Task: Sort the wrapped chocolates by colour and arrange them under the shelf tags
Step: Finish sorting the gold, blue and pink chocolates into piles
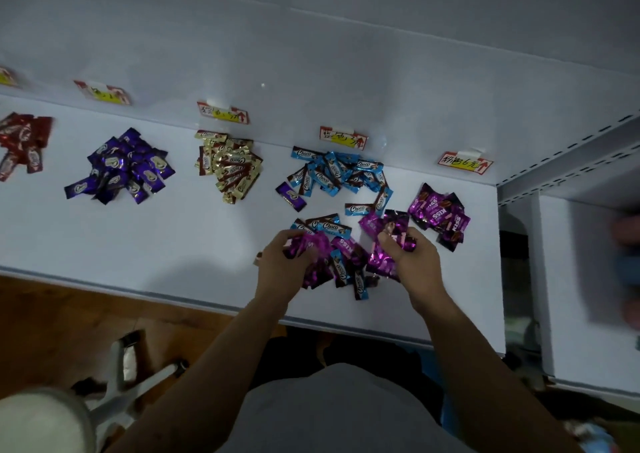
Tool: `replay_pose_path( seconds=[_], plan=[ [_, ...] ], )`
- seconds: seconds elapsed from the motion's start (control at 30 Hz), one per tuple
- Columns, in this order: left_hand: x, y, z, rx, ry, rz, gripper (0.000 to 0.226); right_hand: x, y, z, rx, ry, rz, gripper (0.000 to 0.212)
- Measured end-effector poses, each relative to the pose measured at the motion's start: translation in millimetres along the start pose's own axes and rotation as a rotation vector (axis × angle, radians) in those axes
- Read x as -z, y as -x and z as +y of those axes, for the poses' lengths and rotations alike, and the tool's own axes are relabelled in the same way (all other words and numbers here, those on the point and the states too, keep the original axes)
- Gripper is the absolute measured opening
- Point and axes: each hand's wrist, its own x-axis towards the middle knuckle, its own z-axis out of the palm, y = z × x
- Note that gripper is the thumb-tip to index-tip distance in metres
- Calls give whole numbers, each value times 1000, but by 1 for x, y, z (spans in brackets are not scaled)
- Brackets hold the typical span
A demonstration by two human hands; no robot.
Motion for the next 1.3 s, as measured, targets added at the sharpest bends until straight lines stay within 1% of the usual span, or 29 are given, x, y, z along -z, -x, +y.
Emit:
replay_pose_path(
  seconds=[0.07, 0.17, 0.2, 0.27, 0.33, 0.4, 0.53, 0.63, 0.7, 0.73, 0.8, 0.83, 0.9, 0.97, 1.0, 1.07, 1.17, 1.23, 1.3],
  plan=[
    [-16, -3, 19, -36, 15, -62, 36, 10, 3, 0, -45, -127, 14, 16],
    [-44, -9, 42, -98, -59, -129, 42, 29, 5, -2, -100, -245, 71, 36],
    [-56, -10, 47, -125, -97, -156, 41, 37, 4, -1, -106, -269, 92, 35],
    [-82, -11, 55, -164, -149, -215, 38, 54, 0, 1, -97, -307, 131, 21],
    [-109, -15, 58, -183, -178, -257, 36, 69, -6, 4, -102, -294, 181, 11],
    [-135, -18, 59, -158, -207, -270, 34, 83, -15, 15, -147, -270, 238, 6],
    [-180, -30, 55, -60, -211, -269, 36, 105, -39, 35, -279, -297, 293, 6],
    [-205, -42, 59, 81, -96, -236, 36, 115, -59, 38, -337, -354, 246, 7],
    [-216, -53, 61, 165, -70, -225, 38, 121, -71, 36, -354, -385, 193, 20],
    [-219, -59, 61, 196, -74, -238, 40, 124, -74, 34, -355, -381, 162, 23],
    [-223, -65, 63, 248, -61, -286, 43, 129, -80, 32, -354, -376, 106, 11],
    [-224, -66, 64, 264, -37, -311, 44, 132, -82, 31, -354, -382, 83, 9],
    [-224, -68, 69, 290, 53, -362, 46, 136, -85, 30, -350, -398, 55, 8],
    [-221, -67, 70, 300, 124, -393, 59, 139, -84, 32, -337, -389, 27, 11],
    [-220, -66, 69, 284, 115, -393, 66, 140, -83, 33, -329, -375, 19, 13],
    [-219, -61, 65, 214, 20, -375, 69, 142, -79, 36, -305, -338, 19, 17],
    [-222, -49, 69, 70, -150, -397, 56, 145, -74, 39, -229, -269, 46, 10],
    [-222, -41, 71, -43, -261, -438, 47, 147, -70, 39, -161, -204, 61, 17],
    [-219, -30, 74, -196, -413, -421, 40, 147, -66, 42, -88, -39, 72, 17]
  ],
)
